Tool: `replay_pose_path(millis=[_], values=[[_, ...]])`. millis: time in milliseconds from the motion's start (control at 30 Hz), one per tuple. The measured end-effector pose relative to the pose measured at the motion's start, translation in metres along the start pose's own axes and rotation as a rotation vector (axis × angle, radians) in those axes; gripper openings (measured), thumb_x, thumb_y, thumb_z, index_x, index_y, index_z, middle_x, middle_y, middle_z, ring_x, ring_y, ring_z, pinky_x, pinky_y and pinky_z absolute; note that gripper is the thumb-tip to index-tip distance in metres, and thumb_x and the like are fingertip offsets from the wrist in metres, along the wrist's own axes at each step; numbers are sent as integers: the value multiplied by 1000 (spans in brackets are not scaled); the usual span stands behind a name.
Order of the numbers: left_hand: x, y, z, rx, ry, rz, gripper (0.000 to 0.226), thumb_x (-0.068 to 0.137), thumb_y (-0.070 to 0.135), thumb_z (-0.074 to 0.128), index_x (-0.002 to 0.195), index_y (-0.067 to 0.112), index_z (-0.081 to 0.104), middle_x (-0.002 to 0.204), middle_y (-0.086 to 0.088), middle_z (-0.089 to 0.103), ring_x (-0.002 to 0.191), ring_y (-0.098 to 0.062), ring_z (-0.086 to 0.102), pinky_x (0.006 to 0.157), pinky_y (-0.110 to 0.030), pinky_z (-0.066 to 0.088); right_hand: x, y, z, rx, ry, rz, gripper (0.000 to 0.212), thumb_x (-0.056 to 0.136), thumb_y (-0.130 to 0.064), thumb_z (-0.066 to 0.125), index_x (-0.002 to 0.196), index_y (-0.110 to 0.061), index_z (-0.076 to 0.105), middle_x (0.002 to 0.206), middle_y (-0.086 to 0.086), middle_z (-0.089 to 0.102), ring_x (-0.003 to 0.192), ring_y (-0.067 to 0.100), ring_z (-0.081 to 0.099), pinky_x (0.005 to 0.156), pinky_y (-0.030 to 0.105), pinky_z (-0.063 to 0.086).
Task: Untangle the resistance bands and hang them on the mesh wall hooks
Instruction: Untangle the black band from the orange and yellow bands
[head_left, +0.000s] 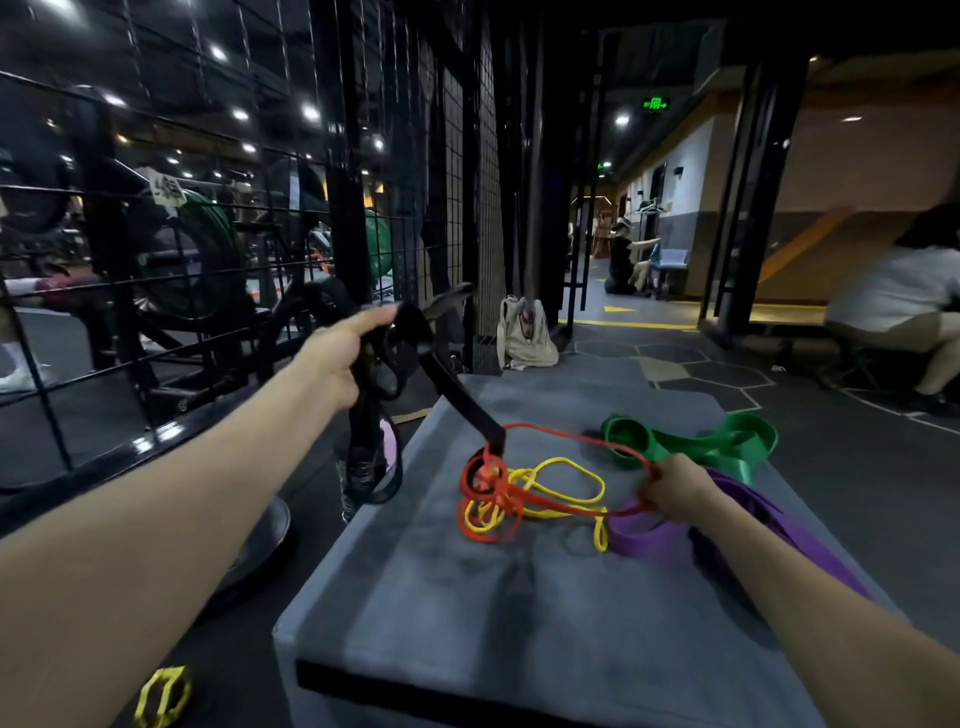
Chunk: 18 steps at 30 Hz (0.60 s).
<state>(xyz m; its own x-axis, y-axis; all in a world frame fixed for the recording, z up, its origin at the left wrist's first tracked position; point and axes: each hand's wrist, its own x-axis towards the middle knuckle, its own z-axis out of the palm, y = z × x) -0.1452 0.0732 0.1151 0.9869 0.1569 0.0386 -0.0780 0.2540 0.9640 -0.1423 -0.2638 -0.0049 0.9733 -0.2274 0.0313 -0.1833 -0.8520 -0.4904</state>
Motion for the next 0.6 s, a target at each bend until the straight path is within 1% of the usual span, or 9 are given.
replay_pose_path(millis=[67, 133, 233, 333, 400, 433, 500, 533, 600], values=[[-3, -10, 7, 27, 1, -36, 10, 81, 25, 69, 73, 18, 67, 61, 2, 69, 45, -14, 64, 52, -26, 48, 3, -10, 2, 239, -22, -32, 35, 83, -4, 61, 50, -11, 49, 47, 4, 52, 44, 14, 49, 36, 15, 31], [-5, -12, 14, 18, -12, -66, 10, 80, 25, 69, 74, 18, 67, 63, 0, 69, 45, -15, 64, 50, -25, 49, 0, -22, 4, 497, -88, -53, 34, 83, 2, 61, 53, -9, 51, 35, -5, 51, 31, 4, 45, 36, 14, 34], [-5, -9, 21, -22, -91, -76, 11, 84, 24, 65, 75, 16, 65, 60, 0, 69, 48, -14, 65, 45, -21, 50, -2, -38, 7, 609, -158, -71, 28, 85, -3, 64, 61, -9, 51, 47, 0, 54, 41, 9, 49, 51, 23, 38], [-10, -2, 31, 3, -220, -53, 13, 86, 25, 61, 79, 15, 65, 65, -1, 69, 54, -15, 66, 53, -23, 55, 1, -54, 10, 336, -70, -194, 33, 77, -16, 75, 62, -18, 46, 61, -4, 41, 59, 11, 38, 47, 15, 28], [-16, 5, 41, 17, -271, -36, 15, 87, 25, 60, 77, 15, 65, 63, -1, 68, 53, -14, 65, 55, -22, 55, -8, -73, 11, 380, -90, -274, 27, 74, -14, 78, 92, -9, 59, 80, 1, 50, 77, 14, 47, 58, 15, 35], [-19, 8, 45, 30, -295, -27, 16, 87, 25, 59, 76, 15, 65, 61, 0, 68, 52, -13, 65, 53, -21, 55, -8, -83, 14, 437, -124, -315, 46, 72, -11, 79, 112, -4, 57, 91, 4, 52, 82, 16, 50, 67, 18, 38], [-27, 14, 55, 70, -347, 1, 16, 87, 26, 59, 76, 16, 64, 61, 1, 68, 53, -13, 65, 54, -21, 54, -16, -106, 17, 517, -169, -398, 68, 71, -6, 79, 129, -2, 44, 100, 9, 53, 85, 18, 54, 74, 27, 43], [-31, 17, 59, 78, -371, 16, 18, 87, 27, 59, 74, 16, 66, 62, 1, 67, 55, -14, 65, 56, -22, 54, -18, -115, 18, 534, -178, -445, 68, 71, -4, 78, 129, -3, 43, 99, 10, 55, 83, 18, 55, 73, 27, 45], [-34, 26, 64, 37, -427, 44, 27, 85, 27, 58, 63, 16, 70, 62, 0, 67, 58, -15, 65, 62, -24, 55, -18, -129, 19, 582, -147, -496, 50, 73, -1, 76, 112, -12, 47, 89, 7, 59, 80, 15, 56, 70, 23, 46]])
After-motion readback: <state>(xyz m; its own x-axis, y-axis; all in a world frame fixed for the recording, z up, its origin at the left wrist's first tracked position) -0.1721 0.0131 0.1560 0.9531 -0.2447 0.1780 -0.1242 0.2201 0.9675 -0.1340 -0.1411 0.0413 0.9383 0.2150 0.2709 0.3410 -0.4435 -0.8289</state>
